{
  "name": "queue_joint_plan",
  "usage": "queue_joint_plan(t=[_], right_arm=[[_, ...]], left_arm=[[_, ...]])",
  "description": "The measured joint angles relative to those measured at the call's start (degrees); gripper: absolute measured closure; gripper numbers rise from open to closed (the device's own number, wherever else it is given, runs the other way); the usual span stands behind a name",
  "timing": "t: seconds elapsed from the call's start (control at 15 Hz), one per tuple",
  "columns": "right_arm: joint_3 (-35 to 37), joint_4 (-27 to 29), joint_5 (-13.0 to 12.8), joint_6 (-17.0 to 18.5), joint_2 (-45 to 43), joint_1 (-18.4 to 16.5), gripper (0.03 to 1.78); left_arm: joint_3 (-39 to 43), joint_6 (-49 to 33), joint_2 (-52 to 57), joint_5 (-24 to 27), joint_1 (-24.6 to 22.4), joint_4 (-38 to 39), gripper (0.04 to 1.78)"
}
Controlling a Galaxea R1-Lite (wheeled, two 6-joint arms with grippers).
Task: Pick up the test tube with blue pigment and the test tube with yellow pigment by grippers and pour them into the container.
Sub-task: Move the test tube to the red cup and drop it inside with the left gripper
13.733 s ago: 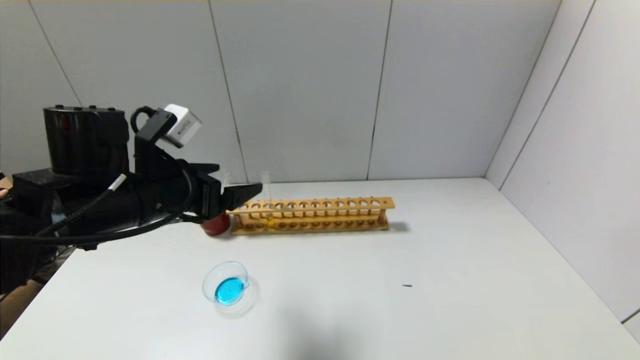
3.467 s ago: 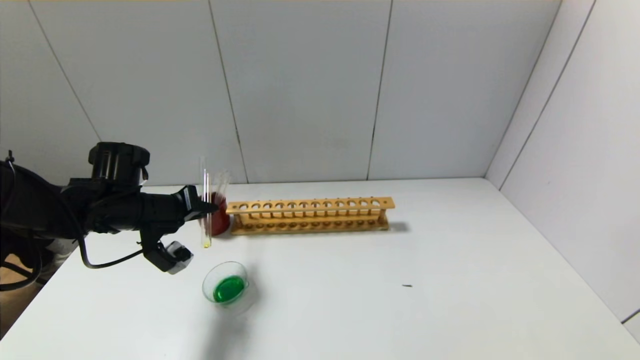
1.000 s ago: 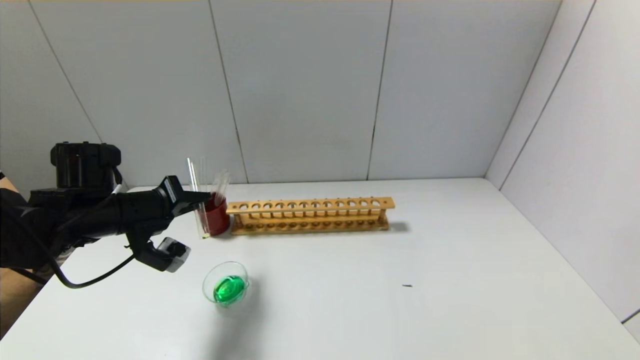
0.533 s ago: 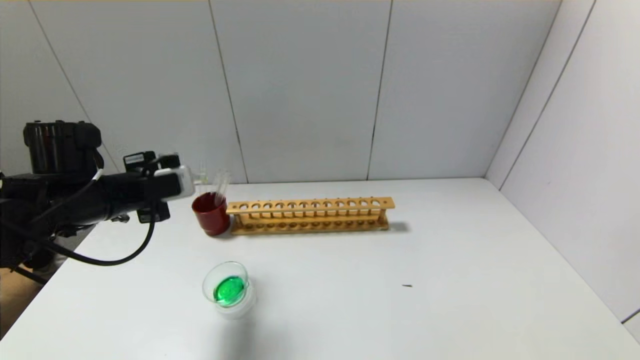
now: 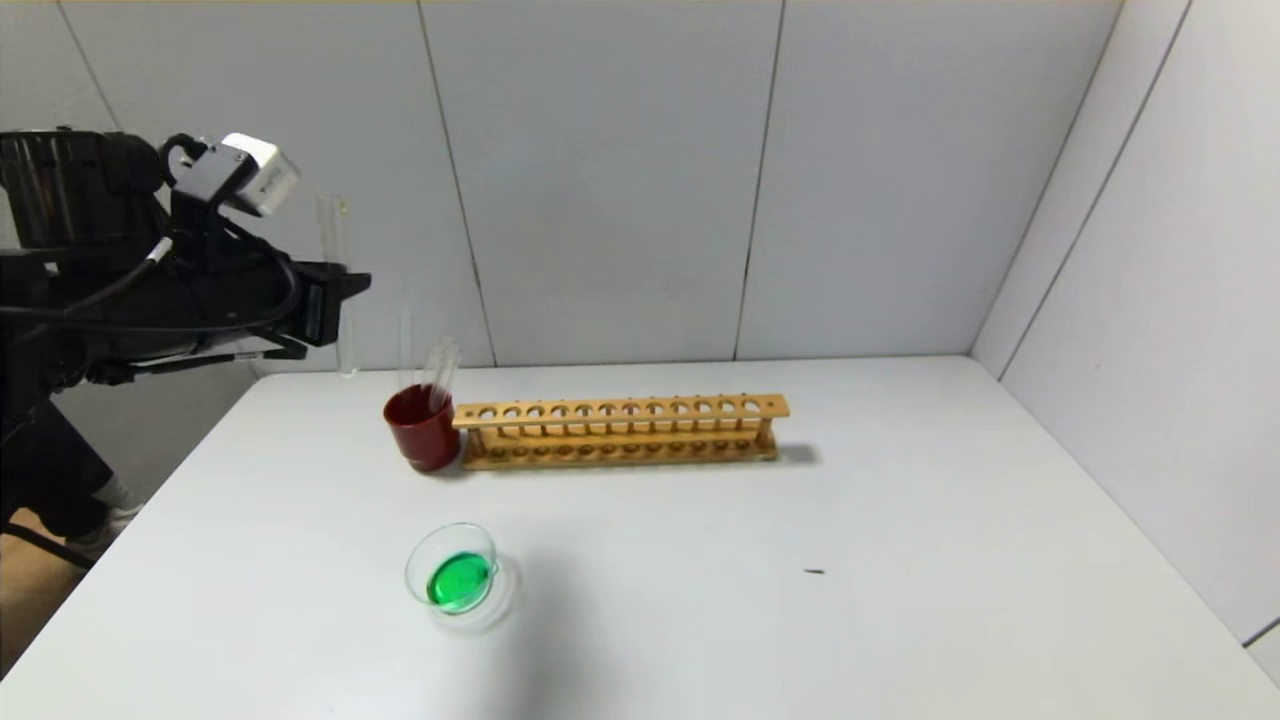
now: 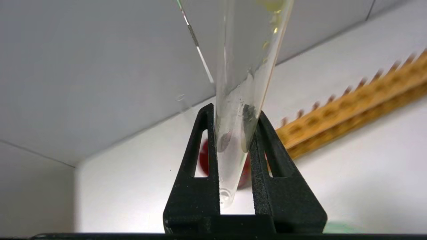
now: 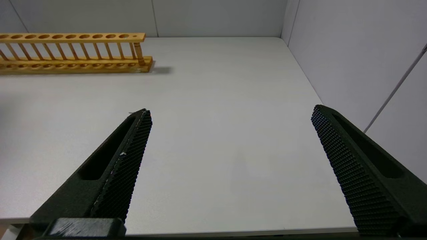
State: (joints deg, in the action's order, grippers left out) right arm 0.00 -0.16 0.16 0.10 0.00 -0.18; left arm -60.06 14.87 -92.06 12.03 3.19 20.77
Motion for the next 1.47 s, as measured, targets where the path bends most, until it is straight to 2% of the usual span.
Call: queue_joint_plan(t=[0.2,0.4,0.6,0.93,1.47], right_arm=[[0.0,0.0,-0.02,-0.02,0.0,0.0,0.06],[0.0,0.0,0.0,0.0,0.0,0.0,0.06],[0.0,0.02,-0.02,0.0,0.0,0.0,0.06],[0.0,0.0,0.02,-0.02,0.0,0.0,0.06],[0.0,0.0,0.0,0.0,0.0,0.0,0.06]], left_arm=[[-0.07,-12.35,-3.15,-0.16,-2.86,5.6,1.51],[1.83,-17.24,-7.69,-0.13,-4.73,15.14,1.51],[4.34,-18.07,-12.62,-0.07,-5.08,22.77,1.51],[5.61,-19.58,-19.61,-0.13,-4.88,30.46,1.51],[7.06,-21.52,-24.89,-0.55,-4.34,36.83,1.51]])
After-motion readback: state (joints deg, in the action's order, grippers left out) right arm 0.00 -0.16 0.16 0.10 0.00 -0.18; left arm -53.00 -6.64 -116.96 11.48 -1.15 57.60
